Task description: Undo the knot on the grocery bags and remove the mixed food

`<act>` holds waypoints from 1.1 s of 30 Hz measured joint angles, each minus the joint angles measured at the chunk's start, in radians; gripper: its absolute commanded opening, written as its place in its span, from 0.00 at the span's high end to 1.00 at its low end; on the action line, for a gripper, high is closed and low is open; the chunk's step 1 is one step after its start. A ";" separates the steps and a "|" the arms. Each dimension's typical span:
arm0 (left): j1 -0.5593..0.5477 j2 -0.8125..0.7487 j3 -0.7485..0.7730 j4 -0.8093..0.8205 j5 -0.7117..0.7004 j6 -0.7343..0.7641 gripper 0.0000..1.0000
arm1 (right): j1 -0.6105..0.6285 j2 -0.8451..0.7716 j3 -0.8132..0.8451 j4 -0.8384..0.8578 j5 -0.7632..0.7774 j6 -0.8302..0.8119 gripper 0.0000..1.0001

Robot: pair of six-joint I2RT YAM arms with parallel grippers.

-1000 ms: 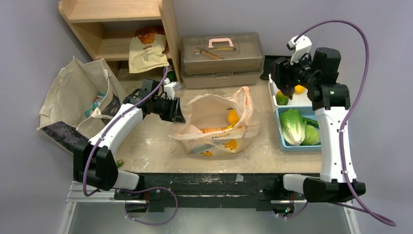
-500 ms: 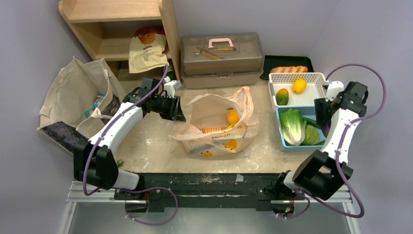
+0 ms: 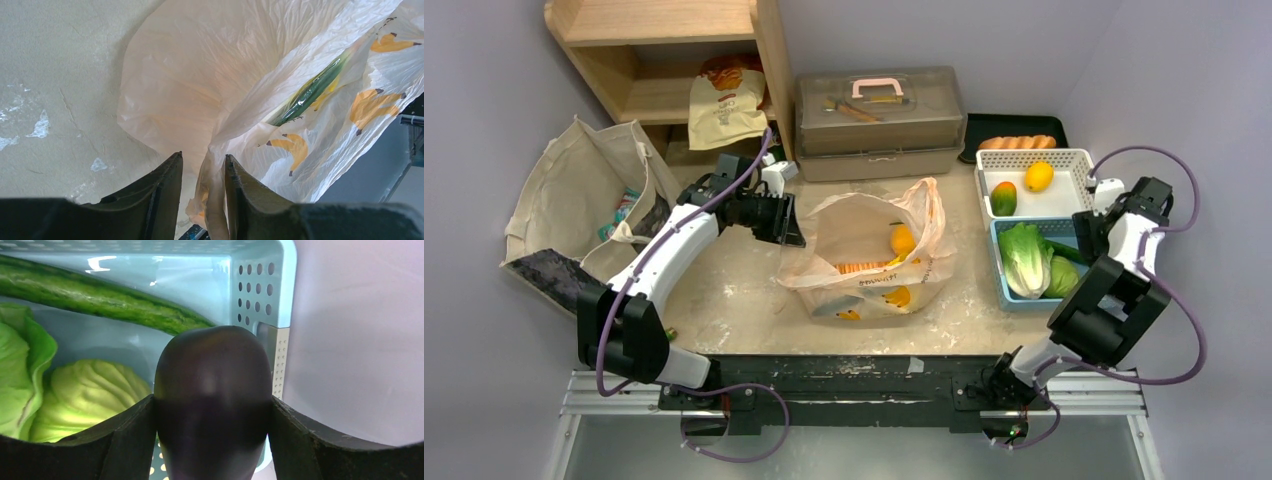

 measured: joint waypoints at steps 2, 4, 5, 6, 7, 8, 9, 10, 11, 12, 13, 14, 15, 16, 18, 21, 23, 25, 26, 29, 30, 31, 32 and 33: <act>0.000 0.000 0.000 0.000 -0.002 0.000 0.64 | 0.000 0.024 0.001 0.005 0.008 -0.005 0.19; 0.000 0.000 0.000 0.001 -0.003 0.000 0.64 | 0.000 0.032 0.009 -0.005 0.016 -0.011 0.10; 0.000 0.000 0.000 0.002 -0.003 0.000 0.64 | 0.000 0.032 0.019 -0.013 0.017 -0.012 0.03; 0.000 0.000 0.000 0.003 -0.003 -0.001 0.63 | 0.000 0.031 0.032 -0.022 0.016 -0.012 0.01; 0.000 0.000 0.000 0.004 -0.003 -0.002 0.63 | 0.000 0.027 0.043 -0.029 0.016 -0.008 0.01; 0.000 0.000 0.000 0.005 -0.003 -0.002 0.63 | 0.000 0.019 0.060 -0.044 0.011 -0.007 0.01; 0.000 0.000 0.000 0.006 -0.003 -0.005 0.62 | 0.003 0.010 0.072 -0.058 0.005 -0.003 0.01; 0.000 0.000 0.000 0.008 -0.003 -0.009 0.62 | 0.007 -0.003 0.088 -0.078 -0.006 0.003 0.01; 0.000 0.000 -0.001 0.010 -0.002 -0.010 0.60 | 0.011 -0.017 0.106 -0.099 -0.017 0.010 0.02; 0.000 0.000 -0.002 0.012 -0.002 -0.011 0.58 | 0.020 -0.034 0.131 -0.128 -0.035 0.021 0.04; 0.000 0.000 -0.002 0.013 -0.002 -0.012 0.58 | 0.032 -0.048 0.163 -0.158 -0.066 0.033 0.08; 0.000 0.000 -0.002 0.013 -0.002 -0.013 0.57 | 0.050 -0.064 0.200 -0.185 -0.097 0.047 0.11; 0.000 0.000 -0.002 0.013 -0.002 -0.013 0.57 | 0.074 -0.080 0.241 -0.215 -0.138 0.064 0.13; 0.000 0.000 -0.002 0.013 -0.002 -0.013 0.58 | 0.108 -0.097 0.289 -0.245 -0.179 0.082 0.16; 0.000 0.000 -0.003 0.014 -0.002 -0.013 0.60 | 0.210 -0.134 0.389 -0.291 -0.286 0.137 0.24; 0.000 0.000 -0.004 0.016 0.000 -0.016 0.64 | 0.406 -0.206 0.475 -0.277 -0.464 0.243 0.43; 0.000 0.000 -0.004 0.023 0.004 -0.018 0.66 | 0.541 -0.258 0.483 -0.247 -0.548 0.309 0.54; 0.000 0.000 -0.004 0.028 0.007 -0.019 0.68 | 0.718 -0.296 0.483 -0.225 -0.578 0.364 0.59; 0.000 0.000 -0.004 0.029 0.010 -0.019 0.69 | 0.801 -0.300 0.482 -0.217 -0.584 0.377 0.62; 0.000 -0.005 -0.006 0.030 0.017 -0.018 0.71 | 1.006 -0.280 0.461 -0.198 -0.584 0.389 0.68; 0.000 -0.008 -0.007 0.030 0.019 -0.018 0.72 | 1.064 -0.264 0.444 -0.192 -0.574 0.384 0.70; 0.000 -0.011 -0.008 0.030 0.021 -0.018 0.72 | 1.112 -0.245 0.426 -0.191 -0.554 0.374 0.72; 0.000 -0.014 -0.008 0.030 0.023 -0.018 0.73 | 1.160 -0.222 0.408 -0.191 -0.531 0.358 0.76; 0.000 -0.017 -0.008 0.031 0.026 -0.018 0.73 | 1.204 -0.195 0.388 -0.190 -0.507 0.337 0.80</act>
